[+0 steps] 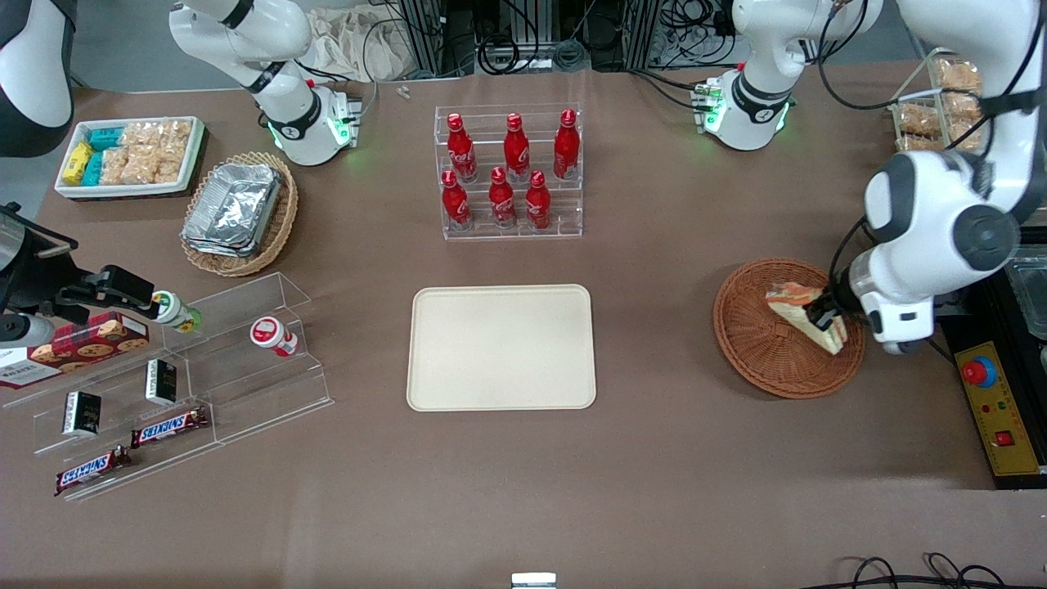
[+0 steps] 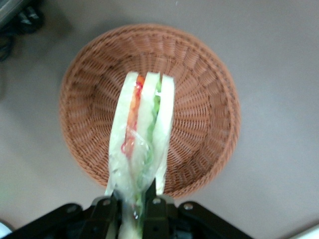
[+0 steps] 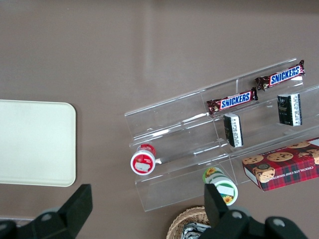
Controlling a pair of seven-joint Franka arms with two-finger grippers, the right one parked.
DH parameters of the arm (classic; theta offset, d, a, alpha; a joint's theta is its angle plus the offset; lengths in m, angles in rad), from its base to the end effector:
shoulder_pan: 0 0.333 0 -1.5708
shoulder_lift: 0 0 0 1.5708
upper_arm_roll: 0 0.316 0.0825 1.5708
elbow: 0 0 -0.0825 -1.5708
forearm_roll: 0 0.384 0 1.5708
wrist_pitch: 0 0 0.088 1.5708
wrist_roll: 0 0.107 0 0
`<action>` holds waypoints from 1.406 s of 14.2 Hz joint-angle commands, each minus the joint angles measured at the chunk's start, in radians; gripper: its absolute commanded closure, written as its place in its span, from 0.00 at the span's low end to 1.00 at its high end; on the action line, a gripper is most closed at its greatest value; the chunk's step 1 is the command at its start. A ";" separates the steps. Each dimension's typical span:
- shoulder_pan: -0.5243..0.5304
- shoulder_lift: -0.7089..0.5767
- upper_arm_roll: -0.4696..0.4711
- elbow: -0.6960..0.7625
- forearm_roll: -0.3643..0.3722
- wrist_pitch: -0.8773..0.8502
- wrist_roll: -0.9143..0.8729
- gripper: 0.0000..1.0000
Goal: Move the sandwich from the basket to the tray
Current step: 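Lift the sandwich and carry it over the cream tray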
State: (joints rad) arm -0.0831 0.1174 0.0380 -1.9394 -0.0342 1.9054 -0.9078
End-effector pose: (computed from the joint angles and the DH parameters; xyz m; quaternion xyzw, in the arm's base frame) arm 0.5672 -0.0286 0.4118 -0.9028 -0.4231 0.0733 0.0227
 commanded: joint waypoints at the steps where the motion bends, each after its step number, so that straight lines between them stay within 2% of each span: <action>1: -0.009 0.016 -0.012 0.208 -0.007 -0.214 0.013 1.00; 4: -0.003 0.028 -0.012 0.354 -0.072 -0.337 0.165 1.00; 6: -0.018 0.036 -0.026 0.375 -0.067 -0.348 0.220 1.00; 8: -0.023 0.037 -0.087 0.379 -0.053 -0.350 0.317 1.00; 10: -0.023 0.048 -0.185 0.378 0.008 -0.348 0.310 1.00; 13: -0.038 0.083 -0.292 0.378 0.022 -0.338 0.274 1.00; 15: -0.076 0.106 -0.312 0.384 0.020 -0.332 0.277 1.00; 18: -0.170 0.160 -0.319 0.395 0.022 -0.275 0.273 0.94; 19: -0.213 0.188 -0.317 0.395 0.025 -0.252 0.265 0.95; 20: -0.239 0.218 -0.317 0.398 0.025 -0.211 0.250 1.00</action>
State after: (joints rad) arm -0.2598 0.2597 -0.2845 -1.5882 -0.0300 1.6568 -0.6315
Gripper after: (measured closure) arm 0.872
